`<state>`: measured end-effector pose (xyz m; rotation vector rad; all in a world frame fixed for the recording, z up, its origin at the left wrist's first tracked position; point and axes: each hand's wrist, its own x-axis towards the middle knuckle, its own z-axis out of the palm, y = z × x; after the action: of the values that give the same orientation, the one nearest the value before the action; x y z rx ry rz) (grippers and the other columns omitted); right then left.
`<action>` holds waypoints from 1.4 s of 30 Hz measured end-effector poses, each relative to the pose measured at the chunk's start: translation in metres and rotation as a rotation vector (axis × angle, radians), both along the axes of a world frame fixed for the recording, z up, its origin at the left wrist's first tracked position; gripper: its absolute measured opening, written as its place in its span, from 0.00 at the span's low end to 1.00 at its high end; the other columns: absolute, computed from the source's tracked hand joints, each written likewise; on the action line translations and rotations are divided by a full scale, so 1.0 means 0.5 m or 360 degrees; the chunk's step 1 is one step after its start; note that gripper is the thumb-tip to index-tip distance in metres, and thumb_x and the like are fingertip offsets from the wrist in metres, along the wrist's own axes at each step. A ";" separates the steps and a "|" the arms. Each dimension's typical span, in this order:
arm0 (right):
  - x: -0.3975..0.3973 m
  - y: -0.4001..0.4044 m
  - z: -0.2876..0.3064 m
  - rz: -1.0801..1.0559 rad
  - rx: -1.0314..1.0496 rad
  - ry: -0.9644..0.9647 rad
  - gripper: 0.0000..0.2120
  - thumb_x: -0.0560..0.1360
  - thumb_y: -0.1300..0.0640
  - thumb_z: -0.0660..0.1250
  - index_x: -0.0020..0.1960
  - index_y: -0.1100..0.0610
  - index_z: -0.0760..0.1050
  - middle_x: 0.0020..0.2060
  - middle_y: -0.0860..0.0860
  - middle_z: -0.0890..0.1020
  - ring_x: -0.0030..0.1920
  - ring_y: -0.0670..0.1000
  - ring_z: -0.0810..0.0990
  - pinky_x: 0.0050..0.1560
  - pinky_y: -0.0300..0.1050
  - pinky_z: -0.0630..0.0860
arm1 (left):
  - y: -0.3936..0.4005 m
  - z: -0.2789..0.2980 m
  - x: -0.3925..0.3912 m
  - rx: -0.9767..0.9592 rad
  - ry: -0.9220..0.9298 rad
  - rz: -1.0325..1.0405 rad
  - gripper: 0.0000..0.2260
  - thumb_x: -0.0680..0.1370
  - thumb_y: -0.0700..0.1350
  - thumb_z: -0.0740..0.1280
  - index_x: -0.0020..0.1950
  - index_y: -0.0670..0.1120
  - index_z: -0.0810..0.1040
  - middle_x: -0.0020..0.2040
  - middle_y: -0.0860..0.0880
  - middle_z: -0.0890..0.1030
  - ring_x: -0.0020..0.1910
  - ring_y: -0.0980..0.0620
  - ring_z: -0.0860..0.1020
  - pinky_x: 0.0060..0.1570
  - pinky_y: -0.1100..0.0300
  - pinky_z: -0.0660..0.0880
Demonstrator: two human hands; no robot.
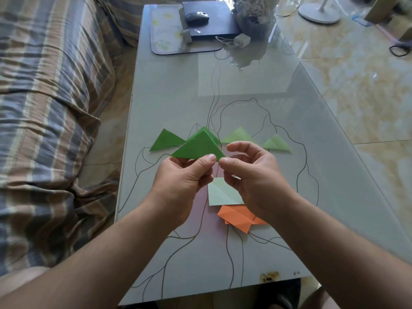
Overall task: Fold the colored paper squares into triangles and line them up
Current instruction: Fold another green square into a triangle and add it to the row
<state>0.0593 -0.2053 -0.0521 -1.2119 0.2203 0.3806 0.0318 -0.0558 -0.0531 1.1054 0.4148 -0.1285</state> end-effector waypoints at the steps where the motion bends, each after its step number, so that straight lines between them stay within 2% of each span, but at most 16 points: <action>1: 0.001 -0.001 0.000 0.0019 -0.0011 0.0001 0.13 0.75 0.72 0.72 0.54 0.58 0.77 0.33 0.52 0.79 0.34 0.51 0.76 0.42 0.47 0.75 | 0.001 0.000 -0.001 0.0019 -0.0017 -0.0009 0.04 0.77 0.36 0.72 0.45 0.45 0.84 0.37 0.47 0.81 0.36 0.53 0.80 0.41 0.60 0.81; 4: 0.003 -0.007 0.003 0.0084 -0.0089 -0.0025 0.13 0.76 0.72 0.70 0.56 0.58 0.77 0.34 0.52 0.81 0.37 0.53 0.76 0.47 0.49 0.77 | 0.003 -0.002 -0.001 0.0112 -0.0059 -0.0028 0.04 0.77 0.37 0.73 0.47 0.45 0.84 0.37 0.48 0.82 0.37 0.53 0.81 0.43 0.59 0.81; 10: 0.008 -0.012 0.004 0.0070 -0.0130 -0.0040 0.14 0.75 0.73 0.70 0.56 0.58 0.77 0.34 0.52 0.81 0.40 0.56 0.76 0.48 0.51 0.77 | 0.005 -0.005 -0.003 0.0168 -0.0071 -0.0034 0.03 0.77 0.37 0.73 0.47 0.44 0.84 0.37 0.48 0.81 0.37 0.53 0.81 0.43 0.58 0.81; 19: 0.013 -0.016 0.003 0.0072 -0.0222 -0.0020 0.18 0.74 0.73 0.70 0.60 0.57 0.75 0.38 0.55 0.80 0.38 0.54 0.76 0.48 0.49 0.78 | 0.010 -0.007 0.003 0.0196 -0.0079 0.0011 0.03 0.77 0.36 0.73 0.48 0.43 0.83 0.35 0.50 0.81 0.36 0.53 0.80 0.43 0.58 0.81; 24: 0.014 -0.014 0.007 0.0095 -0.0180 0.0048 0.16 0.76 0.71 0.66 0.61 0.57 0.76 0.35 0.54 0.80 0.37 0.54 0.77 0.45 0.48 0.78 | 0.010 -0.008 0.003 0.0190 -0.0077 0.0014 0.04 0.77 0.37 0.73 0.46 0.45 0.83 0.35 0.50 0.80 0.37 0.52 0.79 0.42 0.58 0.81; 28: 0.016 -0.015 0.012 0.0240 -0.0256 0.0167 0.09 0.77 0.66 0.63 0.52 0.58 0.79 0.35 0.53 0.81 0.37 0.54 0.78 0.49 0.52 0.75 | 0.010 -0.007 0.005 0.0169 -0.0062 0.0015 0.05 0.78 0.36 0.72 0.44 0.46 0.83 0.34 0.50 0.80 0.36 0.53 0.79 0.42 0.58 0.81; 32: 0.012 -0.016 0.013 0.0306 -0.0314 0.0217 0.10 0.66 0.59 0.63 0.45 0.56 0.80 0.35 0.54 0.79 0.35 0.53 0.78 0.47 0.52 0.74 | 0.012 -0.008 0.006 0.0134 -0.0041 0.0033 0.06 0.78 0.37 0.72 0.43 0.46 0.82 0.34 0.50 0.79 0.35 0.54 0.78 0.40 0.59 0.80; 33: 0.012 -0.015 0.014 0.0311 -0.0328 0.0206 0.09 0.66 0.59 0.64 0.44 0.56 0.80 0.35 0.54 0.79 0.35 0.53 0.78 0.47 0.52 0.74 | 0.013 -0.008 0.007 0.0136 -0.0039 0.0037 0.06 0.78 0.37 0.72 0.43 0.46 0.82 0.34 0.50 0.79 0.35 0.54 0.78 0.40 0.59 0.80; 35: 0.012 -0.015 0.014 0.0322 -0.0362 0.0154 0.05 0.73 0.61 0.66 0.44 0.56 0.80 0.35 0.54 0.79 0.34 0.53 0.77 0.47 0.52 0.73 | 0.014 -0.008 0.008 0.0151 -0.0039 0.0039 0.05 0.77 0.37 0.73 0.44 0.46 0.82 0.34 0.50 0.79 0.35 0.54 0.78 0.40 0.58 0.80; 37: 0.009 -0.013 0.013 0.0353 -0.0411 0.0096 0.07 0.78 0.61 0.67 0.43 0.55 0.80 0.35 0.53 0.80 0.35 0.53 0.78 0.47 0.51 0.74 | 0.014 -0.008 0.007 0.0167 -0.0041 0.0027 0.04 0.77 0.37 0.73 0.44 0.45 0.82 0.34 0.50 0.79 0.35 0.54 0.78 0.41 0.58 0.80; 42: -0.003 -0.006 0.016 0.0444 -0.0503 -0.0045 0.05 0.79 0.59 0.71 0.45 0.57 0.80 0.35 0.52 0.81 0.37 0.52 0.78 0.46 0.49 0.76 | 0.012 -0.007 0.001 0.0177 -0.0037 -0.0043 0.05 0.78 0.38 0.73 0.43 0.45 0.84 0.35 0.48 0.79 0.35 0.54 0.78 0.40 0.59 0.79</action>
<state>0.0580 -0.2081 -0.0442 -1.5647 0.0877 0.5862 0.0325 -0.0499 -0.0567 1.2211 0.3898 -0.1175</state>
